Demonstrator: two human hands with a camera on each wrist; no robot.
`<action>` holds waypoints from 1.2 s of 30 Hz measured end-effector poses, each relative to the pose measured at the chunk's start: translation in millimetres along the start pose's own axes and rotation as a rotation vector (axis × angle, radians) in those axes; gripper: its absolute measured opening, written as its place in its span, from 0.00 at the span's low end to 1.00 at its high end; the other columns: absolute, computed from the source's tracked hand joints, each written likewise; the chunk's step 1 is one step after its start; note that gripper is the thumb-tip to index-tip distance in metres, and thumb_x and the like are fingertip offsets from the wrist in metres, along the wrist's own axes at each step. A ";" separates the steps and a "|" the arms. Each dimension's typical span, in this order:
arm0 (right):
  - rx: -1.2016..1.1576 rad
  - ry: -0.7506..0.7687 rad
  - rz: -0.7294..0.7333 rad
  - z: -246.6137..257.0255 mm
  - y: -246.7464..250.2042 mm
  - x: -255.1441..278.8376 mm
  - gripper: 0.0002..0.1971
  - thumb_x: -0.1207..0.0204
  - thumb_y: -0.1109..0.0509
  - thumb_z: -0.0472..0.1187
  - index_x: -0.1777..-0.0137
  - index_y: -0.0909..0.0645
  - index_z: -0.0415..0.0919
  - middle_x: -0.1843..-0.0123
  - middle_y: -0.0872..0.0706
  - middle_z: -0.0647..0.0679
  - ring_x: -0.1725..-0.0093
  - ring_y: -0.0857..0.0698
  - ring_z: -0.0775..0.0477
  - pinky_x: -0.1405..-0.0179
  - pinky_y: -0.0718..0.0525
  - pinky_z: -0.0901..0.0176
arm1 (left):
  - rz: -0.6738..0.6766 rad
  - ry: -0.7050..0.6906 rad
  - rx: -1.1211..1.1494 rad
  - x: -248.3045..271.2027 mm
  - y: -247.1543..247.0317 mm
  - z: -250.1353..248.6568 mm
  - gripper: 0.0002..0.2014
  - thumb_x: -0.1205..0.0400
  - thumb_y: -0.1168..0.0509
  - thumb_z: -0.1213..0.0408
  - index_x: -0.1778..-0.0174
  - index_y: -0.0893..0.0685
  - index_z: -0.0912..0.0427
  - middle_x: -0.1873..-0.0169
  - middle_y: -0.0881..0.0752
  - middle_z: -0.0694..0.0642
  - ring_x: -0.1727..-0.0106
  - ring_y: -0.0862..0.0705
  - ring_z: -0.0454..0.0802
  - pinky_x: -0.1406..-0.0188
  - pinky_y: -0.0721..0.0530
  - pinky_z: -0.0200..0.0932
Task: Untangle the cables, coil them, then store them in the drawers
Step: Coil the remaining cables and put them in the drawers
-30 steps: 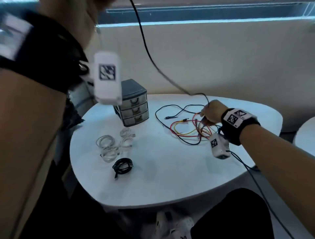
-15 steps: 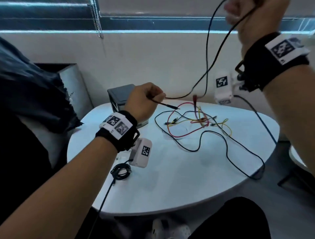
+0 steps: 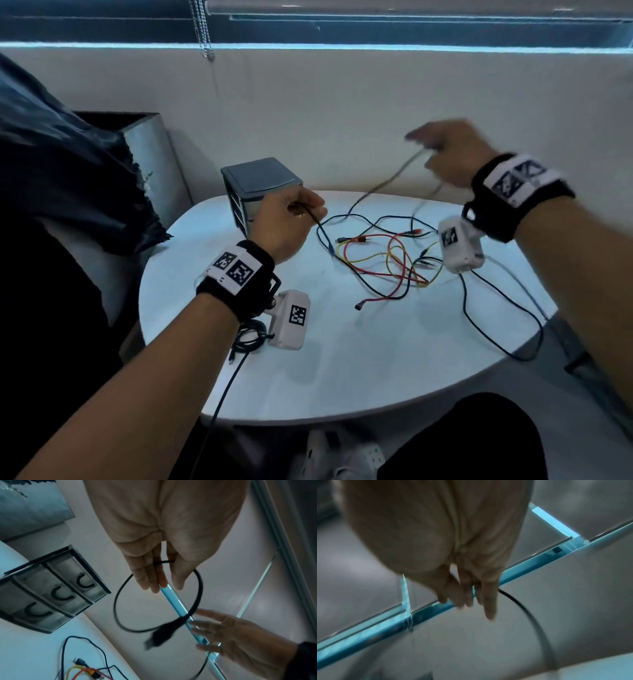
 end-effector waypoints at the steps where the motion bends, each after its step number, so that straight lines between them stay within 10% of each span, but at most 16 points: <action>1: 0.059 -0.008 0.142 -0.6 -17.7 14.5 0.30 0.25 0.33 0.23 0.25 0.23 0.46 0.25 0.22 0.40 0.26 0.23 0.42 0.37 0.25 0.64 | 0.040 0.007 0.028 2.9 -1.9 3.7 0.08 0.20 0.30 0.78 0.51 0.16 0.62 0.56 0.11 0.58 0.54 0.13 0.50 0.46 0.13 0.42; 6: -0.116 0.086 0.235 11.2 -85.5 72.0 0.36 0.26 0.40 0.25 0.21 0.32 0.57 0.20 0.29 0.52 0.23 0.28 0.49 0.27 0.26 0.52 | 0.218 0.037 0.120 16.9 -12.6 16.1 0.16 0.21 0.33 0.85 0.45 0.20 0.61 0.62 0.10 0.56 0.51 0.11 0.56 0.50 0.11 0.42; 11: -0.144 0.481 0.167 46.2 -113.9 111.1 0.23 0.19 0.31 0.36 0.26 0.22 0.55 0.22 0.30 0.62 0.21 0.39 0.58 0.21 0.47 0.72 | 0.308 0.174 0.413 31.3 -13.2 20.1 0.22 0.26 0.36 0.89 0.39 0.21 0.66 0.66 0.11 0.53 0.59 0.11 0.49 0.58 0.14 0.37; 14: -0.196 0.467 0.139 41.3 -120.4 107.3 0.16 0.19 0.30 0.41 0.33 0.15 0.53 0.25 0.21 0.60 0.21 0.30 0.51 0.21 0.36 0.57 | 0.334 0.281 0.453 38.3 -10.0 28.0 0.24 0.25 0.41 0.89 0.37 0.20 0.65 0.50 0.12 0.64 0.47 0.12 0.57 0.47 0.12 0.42; 18: -0.181 0.418 0.065 32.8 -124.1 100.1 0.08 0.19 0.28 0.41 0.45 0.09 0.51 0.41 0.10 0.59 0.30 0.20 0.54 0.29 0.25 0.51 | 0.162 0.393 0.267 45.5 -3.3 35.0 0.26 0.18 0.46 0.83 0.37 0.15 0.52 0.38 0.12 0.51 0.47 0.09 0.52 0.42 0.14 0.50; 20: -0.159 0.395 0.044 29.3 -125.7 96.4 0.08 0.19 0.28 0.44 0.44 0.09 0.53 0.46 0.08 0.57 0.38 0.15 0.52 0.36 0.20 0.47 | 0.039 0.431 0.185 52.5 3.4 27.9 0.15 0.13 0.43 0.70 0.43 0.12 0.53 0.43 0.09 0.53 0.53 0.08 0.53 0.48 0.13 0.51; 23: -0.081 0.417 0.017 28.4 -125.6 91.1 0.10 0.19 0.29 0.45 0.41 0.10 0.51 0.51 0.08 0.52 0.47 0.14 0.46 0.44 0.18 0.44 | 0.213 0.470 0.180 72.3 -1.6 14.2 0.20 0.10 0.44 0.51 0.54 0.13 0.60 0.64 0.09 0.57 0.62 0.10 0.56 0.57 0.15 0.47; 28: -0.282 0.303 0.172 34.0 -128.7 84.8 0.10 0.16 0.32 0.43 0.42 0.11 0.54 0.60 0.08 0.52 0.59 0.11 0.53 0.50 0.16 0.56 | 0.097 0.316 0.534 76.0 -7.1 2.1 0.19 0.09 0.46 0.58 0.63 0.21 0.59 0.76 0.26 0.51 0.73 0.23 0.48 0.67 0.16 0.42; 32: -0.419 0.173 0.278 36.8 -135.2 82.6 0.11 0.13 0.37 0.42 0.47 0.11 0.46 0.72 0.18 0.46 0.75 0.18 0.55 0.63 0.15 0.55 | -0.022 0.190 0.857 55.4 1.8 -11.9 0.18 0.08 0.49 0.61 0.58 0.19 0.62 0.65 0.12 0.56 0.55 0.11 0.53 0.48 0.11 0.47; 36: -0.208 0.188 0.405 39.2 -138.6 86.1 0.14 0.13 0.39 0.45 0.35 0.14 0.50 0.67 0.20 0.47 0.68 0.21 0.44 0.62 0.17 0.53 | -0.128 0.099 0.812 27.1 9.1 -14.3 0.20 0.08 0.51 0.61 0.55 0.16 0.61 0.52 0.08 0.57 0.40 0.11 0.53 0.32 0.18 0.46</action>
Point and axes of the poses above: each hand's wrist, its own x-axis away from the middle knuckle, its own y-axis out of the back of the hand, z = x × y, the point moved 2 cm from there along -x, towards the middle knuckle
